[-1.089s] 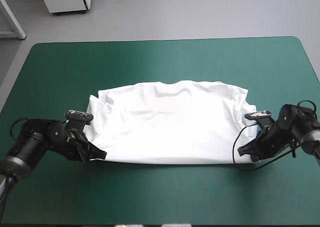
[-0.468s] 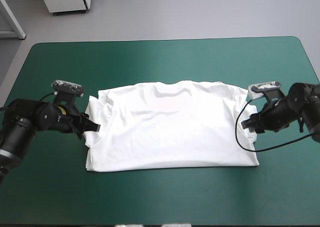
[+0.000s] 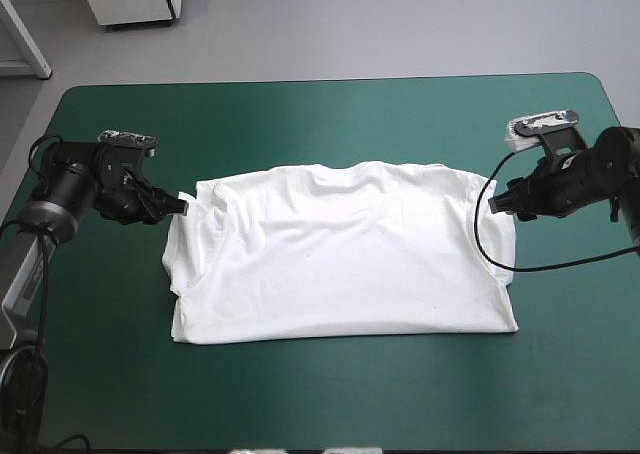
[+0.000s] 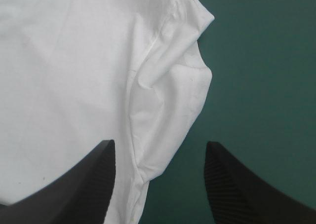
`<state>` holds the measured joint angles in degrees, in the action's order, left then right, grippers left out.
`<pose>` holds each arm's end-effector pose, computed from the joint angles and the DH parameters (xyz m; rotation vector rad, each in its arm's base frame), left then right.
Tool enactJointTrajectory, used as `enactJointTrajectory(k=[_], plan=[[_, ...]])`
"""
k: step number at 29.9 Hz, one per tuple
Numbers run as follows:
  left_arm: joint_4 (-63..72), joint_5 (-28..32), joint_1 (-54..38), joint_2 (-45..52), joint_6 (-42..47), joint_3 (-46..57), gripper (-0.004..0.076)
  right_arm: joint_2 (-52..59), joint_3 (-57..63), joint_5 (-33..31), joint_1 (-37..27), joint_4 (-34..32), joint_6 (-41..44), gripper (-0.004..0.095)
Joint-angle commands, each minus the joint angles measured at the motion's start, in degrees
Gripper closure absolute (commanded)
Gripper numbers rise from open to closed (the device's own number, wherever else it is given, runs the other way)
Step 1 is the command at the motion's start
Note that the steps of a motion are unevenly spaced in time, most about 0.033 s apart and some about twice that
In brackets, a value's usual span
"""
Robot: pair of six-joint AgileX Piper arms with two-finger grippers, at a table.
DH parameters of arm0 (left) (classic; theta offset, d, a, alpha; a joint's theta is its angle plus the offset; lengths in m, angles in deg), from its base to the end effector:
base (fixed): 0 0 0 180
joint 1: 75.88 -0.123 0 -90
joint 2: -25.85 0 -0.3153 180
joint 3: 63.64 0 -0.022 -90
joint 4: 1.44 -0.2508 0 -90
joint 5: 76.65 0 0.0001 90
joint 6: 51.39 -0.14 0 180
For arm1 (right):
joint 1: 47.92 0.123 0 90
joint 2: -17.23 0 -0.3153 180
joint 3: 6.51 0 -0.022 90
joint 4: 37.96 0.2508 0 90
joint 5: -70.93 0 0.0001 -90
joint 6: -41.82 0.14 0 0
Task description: Fold the cloth
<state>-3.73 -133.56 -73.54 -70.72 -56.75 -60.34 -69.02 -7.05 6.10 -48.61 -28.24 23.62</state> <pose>0.3420 -0.0093 0.2863 0.2042 2.7291 0.0668 0.2967 0.0178 0.3582 -0.3556 2.5814 0.1098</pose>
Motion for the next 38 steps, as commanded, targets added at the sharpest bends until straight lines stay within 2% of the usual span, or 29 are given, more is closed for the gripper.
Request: enactJointTrajectory(k=[1,27,30,33,37,38], plan=[[1.7,1.88,-0.6,-0.23,-0.47,-1.98,0.0322,1.36,-1.83,1.78,0.07,-0.41,-0.04,0.0381],[7.5,2.79,-0.6,-13.54,-1.5,-1.66,0.0326,0.28,-2.78,1.55,0.07,-0.62,-0.04,0.0383],[8.41,2.69,-0.6,-14.86,-1.5,-1.66,0.0379,0.28,-2.91,1.51,0.07,-0.62,-0.04,0.0395],[9.4,2.22,-0.6,-15.45,-1.5,-1.66,0.0503,0.28,-2.91,1.25,0.07,-0.62,-0.04,0.0396],[9.4,1.7,-0.6,-15.33,-1.5,-1.66,0.0732,0.28,-2.91,0.88,0.07,-0.62,-0.04,0.0397],[9.4,1.54,-0.6,-15.21,-1.25,-1.66,0.073,0.28,-2.91,0.88,0.07,-0.62,-0.04,0.0396]])
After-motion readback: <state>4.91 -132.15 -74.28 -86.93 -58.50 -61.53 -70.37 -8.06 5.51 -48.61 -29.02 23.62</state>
